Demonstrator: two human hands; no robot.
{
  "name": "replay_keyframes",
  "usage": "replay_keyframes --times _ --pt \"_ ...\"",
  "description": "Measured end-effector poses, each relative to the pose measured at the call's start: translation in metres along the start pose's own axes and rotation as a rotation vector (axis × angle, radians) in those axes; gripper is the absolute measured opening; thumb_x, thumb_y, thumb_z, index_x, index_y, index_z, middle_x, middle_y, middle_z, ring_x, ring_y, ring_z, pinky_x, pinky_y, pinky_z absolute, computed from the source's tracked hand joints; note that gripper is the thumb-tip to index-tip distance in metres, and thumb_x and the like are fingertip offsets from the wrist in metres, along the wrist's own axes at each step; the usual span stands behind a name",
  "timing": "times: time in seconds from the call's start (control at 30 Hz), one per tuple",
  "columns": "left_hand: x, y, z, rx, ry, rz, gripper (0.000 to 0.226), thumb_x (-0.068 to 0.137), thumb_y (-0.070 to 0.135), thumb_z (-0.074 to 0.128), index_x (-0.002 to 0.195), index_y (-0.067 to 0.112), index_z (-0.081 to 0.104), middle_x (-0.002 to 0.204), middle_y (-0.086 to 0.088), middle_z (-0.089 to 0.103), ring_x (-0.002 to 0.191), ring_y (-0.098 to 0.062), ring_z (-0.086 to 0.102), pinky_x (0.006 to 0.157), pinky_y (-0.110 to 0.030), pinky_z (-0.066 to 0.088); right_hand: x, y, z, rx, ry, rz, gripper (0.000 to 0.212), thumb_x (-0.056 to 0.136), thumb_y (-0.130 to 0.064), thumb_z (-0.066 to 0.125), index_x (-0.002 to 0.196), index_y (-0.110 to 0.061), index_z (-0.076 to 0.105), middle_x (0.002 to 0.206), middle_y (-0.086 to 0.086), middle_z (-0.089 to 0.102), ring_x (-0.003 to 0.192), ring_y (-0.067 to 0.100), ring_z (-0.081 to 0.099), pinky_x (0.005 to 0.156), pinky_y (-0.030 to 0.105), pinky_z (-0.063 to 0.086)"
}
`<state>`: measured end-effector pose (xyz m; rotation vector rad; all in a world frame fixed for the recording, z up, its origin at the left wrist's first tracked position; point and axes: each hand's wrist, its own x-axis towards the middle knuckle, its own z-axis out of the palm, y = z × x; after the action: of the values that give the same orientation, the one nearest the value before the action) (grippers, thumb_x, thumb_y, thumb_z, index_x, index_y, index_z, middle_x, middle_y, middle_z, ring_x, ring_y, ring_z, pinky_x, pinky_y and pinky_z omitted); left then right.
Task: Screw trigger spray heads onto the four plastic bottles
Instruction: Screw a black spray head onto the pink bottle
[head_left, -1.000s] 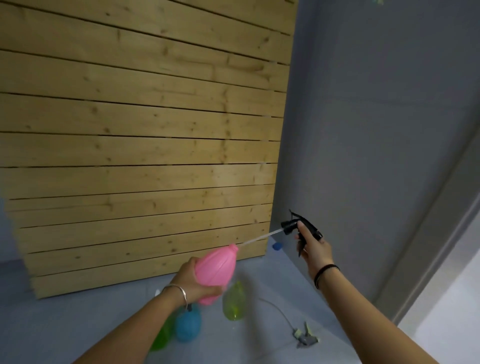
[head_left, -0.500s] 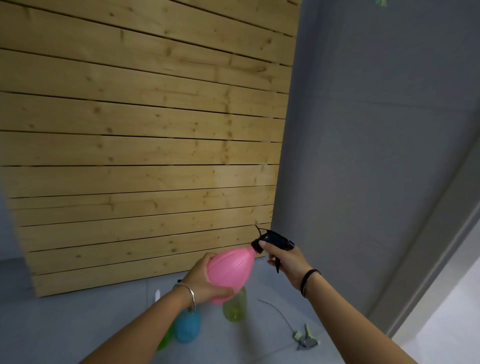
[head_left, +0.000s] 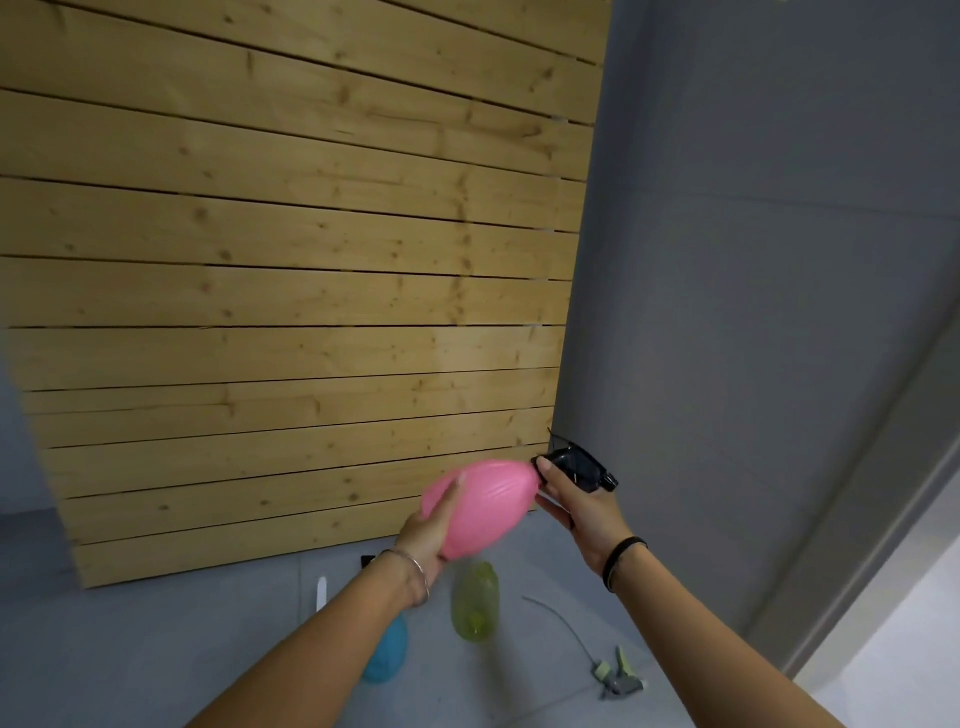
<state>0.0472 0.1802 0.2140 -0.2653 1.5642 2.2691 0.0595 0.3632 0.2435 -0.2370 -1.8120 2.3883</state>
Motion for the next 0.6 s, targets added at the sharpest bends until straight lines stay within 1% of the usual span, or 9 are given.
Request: replay_keyframes --times 0.07,0.1,0.2,0.3,0.37,0.4,0.47,0.53,0.6 --pt "-0.003 0.000 0.000 -0.008 -0.078 -0.202 0.085 0.077 0.075 0.036 0.138 0.015 0.035 0.131 -0.023 0.053 0.115 -0.039 0.056 0.080 -0.047 0.053 0.000 0.000 0.000 -0.031 0.011 -0.008 0.032 0.076 -0.017 0.075 0.105 -0.004 0.067 0.102 0.010 0.072 0.092 0.016 0.070 0.076 0.022 0.057" --pt "-0.004 -0.001 -0.002 -0.019 -0.104 -0.261 0.083 0.080 0.073 0.032 0.140 0.015 0.032 0.133 -0.026 0.051 0.115 -0.041 0.056 0.081 -0.050 0.053 0.000 0.000 0.000 -0.041 0.017 -0.010 0.033 0.075 -0.016 0.075 0.105 -0.003 0.068 0.102 0.011 0.072 0.093 0.016 0.069 0.074 0.021 0.057" --pt "0.000 0.002 -0.006 -0.147 -0.172 -0.168 0.072 0.082 0.048 0.060 0.140 0.015 0.033 0.139 -0.020 0.044 0.118 -0.039 0.052 0.085 -0.050 0.052 0.001 -0.002 -0.008 -0.009 0.034 0.023 0.031 0.077 -0.017 0.074 0.103 -0.002 0.068 0.098 0.008 0.073 0.088 0.013 0.070 0.077 0.021 0.056" --pt "0.001 0.012 -0.007 -0.180 -0.315 -0.034 0.110 0.036 0.032 0.095 0.132 0.010 0.046 0.126 -0.013 0.057 0.109 -0.026 0.056 0.086 -0.038 0.053 0.002 -0.002 -0.014 0.091 0.014 0.107 0.022 0.080 -0.019 0.071 0.097 -0.005 0.069 0.091 0.002 0.077 0.082 0.007 0.073 0.073 0.018 0.056" --pt "0.001 0.010 -0.010 -0.091 -0.369 -0.153 0.104 0.043 0.055 0.086 0.129 0.012 0.048 0.127 -0.017 0.057 0.113 -0.032 0.057 0.085 -0.044 0.054 0.003 -0.002 -0.013 0.104 -0.033 0.117 0.025 0.079 -0.018 0.072 0.100 -0.004 0.069 0.095 0.004 0.076 0.082 0.007 0.073 0.066 0.015 0.056" --pt "0.001 0.007 -0.012 -0.044 -0.360 -0.239 0.098 0.056 0.070 0.069 0.131 0.013 0.044 0.131 -0.021 0.053 0.116 -0.037 0.057 0.084 -0.049 0.054 0.003 -0.001 -0.010 0.095 -0.055 0.119 0.027 0.077 -0.018 0.073 0.101 -0.005 0.069 0.097 0.006 0.075 0.083 0.007 0.073 0.065 0.014 0.056" --pt "0.006 0.001 -0.019 0.042 -0.330 -0.325 0.093 0.068 0.077 0.045 0.136 0.014 0.035 0.133 -0.027 0.049 0.114 -0.043 0.058 0.085 -0.052 0.054 0.003 -0.002 -0.006 0.080 -0.075 0.119 0.028 0.076 -0.018 0.074 0.101 -0.005 0.070 0.098 0.006 0.075 0.083 0.008 0.073 0.064 0.014 0.055" --pt "0.008 0.000 -0.017 0.009 -0.314 -0.223 0.092 0.066 0.065 0.061 0.137 0.014 0.033 0.129 -0.022 0.052 0.109 -0.039 0.060 0.085 -0.045 0.057 0.003 -0.003 -0.005 0.092 -0.042 0.131 0.026 0.078 -0.019 0.073 0.099 -0.004 0.070 0.093 0.004 0.076 0.081 0.007 0.073 0.063 0.015 0.056" --pt "0.009 0.004 -0.015 -0.058 -0.311 -0.070 0.113 0.045 0.045 0.088 0.139 0.012 0.036 0.128 -0.015 0.053 0.110 -0.032 0.058 0.084 -0.038 0.057 0.003 -0.004 -0.008 0.110 -0.001 0.139 0.021 0.079 -0.019 0.072 0.095 -0.005 0.070 0.089 0.002 0.076 0.078 0.006 0.073 0.062 0.014 0.056"
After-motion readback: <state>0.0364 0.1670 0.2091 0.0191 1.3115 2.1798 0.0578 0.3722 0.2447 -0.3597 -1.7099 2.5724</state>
